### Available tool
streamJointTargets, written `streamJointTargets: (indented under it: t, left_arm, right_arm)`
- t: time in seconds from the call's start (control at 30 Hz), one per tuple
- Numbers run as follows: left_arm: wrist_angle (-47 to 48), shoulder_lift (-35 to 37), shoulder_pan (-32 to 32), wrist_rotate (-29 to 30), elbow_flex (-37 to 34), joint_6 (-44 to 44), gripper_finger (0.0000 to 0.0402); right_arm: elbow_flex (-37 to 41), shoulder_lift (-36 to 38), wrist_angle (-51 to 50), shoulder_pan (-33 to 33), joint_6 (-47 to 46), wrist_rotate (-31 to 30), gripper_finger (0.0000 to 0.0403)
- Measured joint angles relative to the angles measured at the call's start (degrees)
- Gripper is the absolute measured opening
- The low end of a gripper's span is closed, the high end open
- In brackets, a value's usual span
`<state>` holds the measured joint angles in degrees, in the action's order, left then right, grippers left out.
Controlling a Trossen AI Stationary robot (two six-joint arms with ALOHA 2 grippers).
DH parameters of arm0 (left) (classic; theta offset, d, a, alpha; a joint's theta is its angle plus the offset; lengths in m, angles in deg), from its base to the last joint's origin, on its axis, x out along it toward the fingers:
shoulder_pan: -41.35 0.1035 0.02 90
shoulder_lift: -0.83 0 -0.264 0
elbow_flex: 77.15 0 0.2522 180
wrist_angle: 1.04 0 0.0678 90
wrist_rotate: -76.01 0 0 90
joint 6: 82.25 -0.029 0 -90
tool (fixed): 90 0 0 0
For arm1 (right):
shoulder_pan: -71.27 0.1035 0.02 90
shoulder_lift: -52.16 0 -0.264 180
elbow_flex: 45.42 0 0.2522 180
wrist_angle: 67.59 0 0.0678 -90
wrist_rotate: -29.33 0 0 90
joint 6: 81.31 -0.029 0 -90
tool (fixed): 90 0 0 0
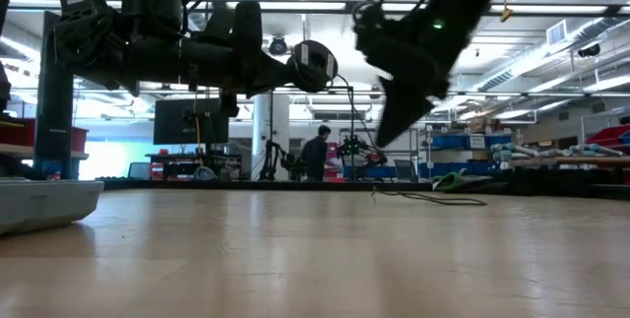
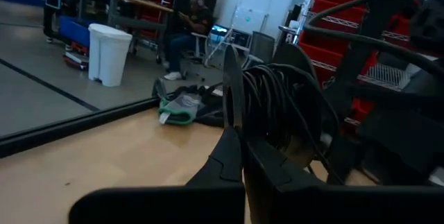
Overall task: Coil cords
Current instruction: Coil the black wire onto the spool
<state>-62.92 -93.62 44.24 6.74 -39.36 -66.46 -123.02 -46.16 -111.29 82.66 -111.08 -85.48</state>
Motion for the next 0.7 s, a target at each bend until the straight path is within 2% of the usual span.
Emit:
streamJointTargets:
  t: [0.23,0.33,0.4,0.53,0.63,0.7]
  left_arm:
    - [-1.31,0.0,0.0,-1.84,-0.02,-0.04,0.0]
    - [-1.31,0.0,0.0,-2.36,-0.02,-0.06,0.0]
    - [-1.34,0.0,0.0,-2.47,-0.02,-0.04,0.0]
    - [-2.21,0.0,0.0,-4.04,-0.04,-0.06,0.0]
    - [-2.8,0.0,0.0,-4.56,-0.04,-0.04,0.0]
    - [-2.76,0.0,0.0,-4.94,-0.04,0.13,0.0]
  right_arm:
    - [0.36,3.41,-15.32,7.27,-12.03,-14.92,0.0041]
    - [3.52,5.79,-15.14,9.91,-16.11,-19.67,0.0031]
    - [7.27,7.74,-11.6,11.05,-18.97,-22.16,0.0025]
    - [18.53,11.53,6.45,11.27,-19.02,-22.84,0.0007]
    - [29.31,13.95,29.56,9.32,-12.14,-18.33,0.0003]
    - [36.28,15.48,45.5,6.87,-6.18,-12.98,0.0004]
